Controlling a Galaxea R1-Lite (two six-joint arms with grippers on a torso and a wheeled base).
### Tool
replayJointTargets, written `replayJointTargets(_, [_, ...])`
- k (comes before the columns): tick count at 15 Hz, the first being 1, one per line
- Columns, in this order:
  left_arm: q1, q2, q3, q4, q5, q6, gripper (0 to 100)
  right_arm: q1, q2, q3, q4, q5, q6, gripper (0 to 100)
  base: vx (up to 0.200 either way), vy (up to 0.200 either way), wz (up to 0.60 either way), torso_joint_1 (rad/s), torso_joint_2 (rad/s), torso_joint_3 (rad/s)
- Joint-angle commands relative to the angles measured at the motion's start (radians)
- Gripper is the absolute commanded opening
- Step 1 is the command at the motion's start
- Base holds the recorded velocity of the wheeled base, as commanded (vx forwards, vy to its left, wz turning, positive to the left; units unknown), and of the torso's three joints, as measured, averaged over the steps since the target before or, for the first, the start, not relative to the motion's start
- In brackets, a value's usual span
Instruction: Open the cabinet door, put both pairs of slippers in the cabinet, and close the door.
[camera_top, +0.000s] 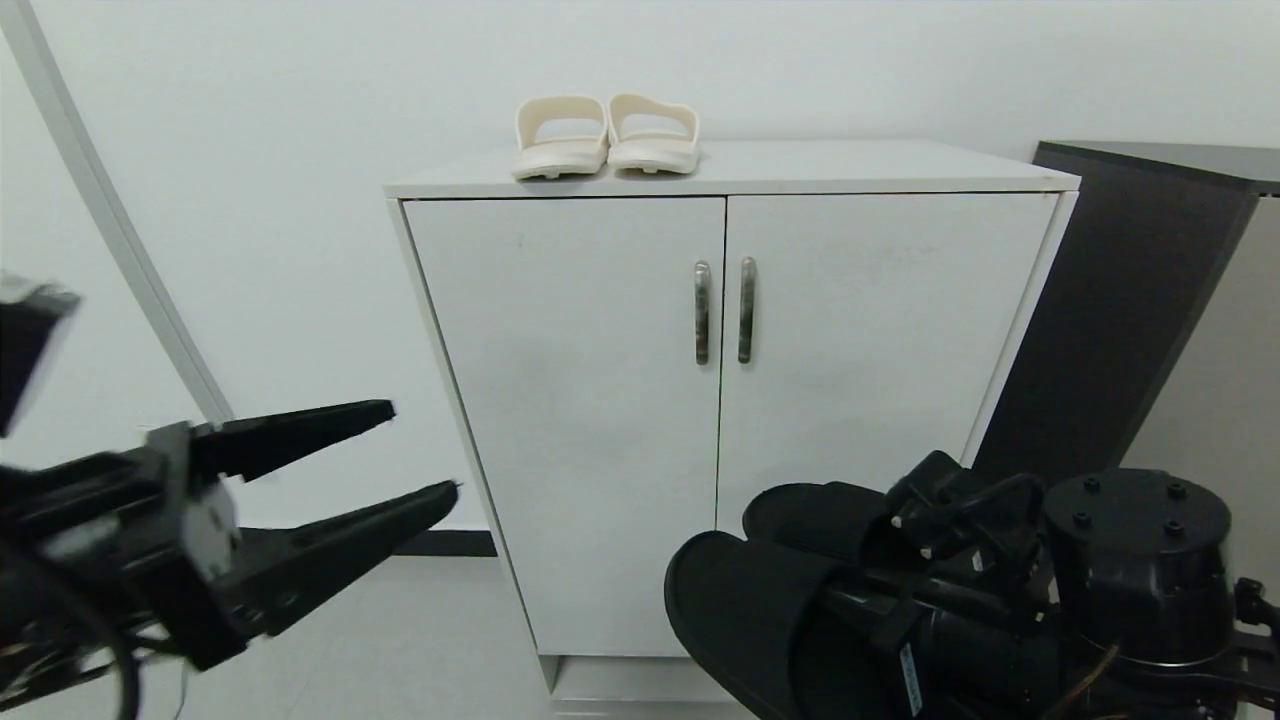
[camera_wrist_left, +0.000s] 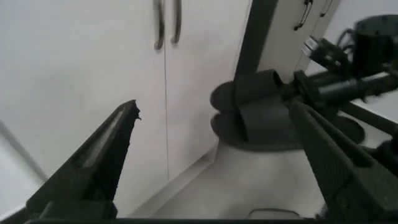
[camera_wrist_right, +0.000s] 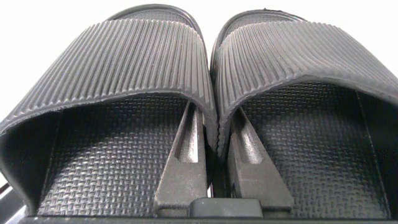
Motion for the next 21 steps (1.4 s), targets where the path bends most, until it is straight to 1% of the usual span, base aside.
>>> replayJointTargets(1, [-0.129, 0.312, -0.09, -0.19, 0.056, -0.025, 100, 0.007, 0.002, 0.002, 0.0, 0.0, 0.0, 0, 0.0, 0.0, 0.0, 0.0, 0.0, 0.0])
replayJointTargets(2, [-0.18, 0.355, -0.156, -0.202, 0.09, -0.06, 100, 0.01, 0.004, 0.002, 0.0, 0.0, 0.0, 0, 0.0, 0.0, 0.0, 0.0, 0.0, 0.0])
replayJointTargets(3, [-0.217, 0.387, -0.223, -0.202, 0.111, -0.097, 100, 0.011, 0.004, 0.004, 0.0, 0.0, 0.0, 0, 0.0, 0.0, 0.0, 0.0, 0.0, 0.0])
replayJointTargets(5, [-0.28, 0.465, -0.378, -0.195, 0.119, -0.195, 100, 0.011, 0.004, 0.006, 0.0, 0.0, 0.0, 0, 0.0, 0.0, 0.0, 0.0, 0.0, 0.0])
replayJointTargets(6, [-0.298, 0.497, -0.438, -0.188, 0.12, -0.232, 100, 0.011, 0.005, 0.007, 0.0, 0.0, 0.0, 0, 0.0, 0.0, 0.0, 0.0, 0.0, 0.0])
replayJointTargets(7, [-0.307, 0.514, -0.47, -0.175, 0.12, -0.245, 100, 0.011, 0.005, 0.007, 0.0, 0.0, 0.0, 0, 0.0, 0.0, 0.0, 0.0, 0.0, 0.0])
replayJointTargets(8, [-0.324, 0.549, -0.561, -0.103, 0.114, -0.25, 100, 0.011, 0.005, 0.007, 0.0, 0.0, 0.0, 0, 0.0, 0.0, 0.0, 0.0, 0.0, 0.0])
replayJointTargets(10, [-0.34, 0.582, -0.654, -0.021, 0.103, -0.252, 100, 0.011, 0.005, 0.007, 0.0, 0.001, 0.0, 0, 0.0, 0.0, 0.0, 0.0, 0.0, 0.0])
replayJointTargets(11, [-0.347, 0.597, -0.708, 0.022, 0.079, -0.252, 100, 0.011, 0.005, 0.012, 0.0, 0.001, 0.0, 0, 0.0, 0.0, 0.0, 0.0, 0.0, 0.0])
replayJointTargets(12, [-0.349, 0.603, -0.739, 0.054, 0.051, -0.255, 100, 0.011, 0.005, 0.01, 0.0, 0.001, 0.0, 0, 0.0, 0.0, 0.0, 0.0, 0.0, 0.0])
replayJointTargets(13, [-0.349, 0.609, -0.766, 0.086, 0.03, -0.262, 100, 0.011, 0.005, 0.01, 0.0, 0.001, 0.0, 0, 0.0, 0.0, 0.0, 0.0, 0.0, 0.0])
replayJointTargets(14, [-0.349, 0.621, -0.792, 0.106, 0.014, -0.281, 100, 0.011, 0.005, 0.01, 0.0, 0.001, 0.0, 0, 0.0, 0.0, 0.0, 0.0, 0.0, 0.0])
replayJointTargets(16, [-0.349, 0.663, -0.838, 0.105, 0.008, -0.308, 100, 0.011, 0.007, 0.009, 0.0, 0.001, 0.0, 0, 0.0, 0.0, 0.0, 0.0, 0.0, 0.0])
replayJointTargets(17, [-0.347, 0.697, -0.869, 0.103, 0.01, -0.316, 100, 0.013, 0.007, 0.009, 0.0, 0.003, 0.0, 0, 0.0, 0.0, 0.0, 0.0, 0.0, 0.0])
replayJointTargets(20, [-0.338, 0.752, -0.926, 0.106, 0.016, -0.316, 100, 0.011, 0.005, 0.01, -0.006, 0.015, 0.0, 0, 0.0, 0.0, 0.0, 0.0, 0.0, 0.0])
replayJointTargets(21, [-0.323, 0.766, -0.935, 0.108, 0.018, -0.316, 100, 0.011, 0.007, 0.01, -0.008, 0.015, 0.0, 0, 0.0, 0.0, 0.0, 0.0, 0.0, 0.0])
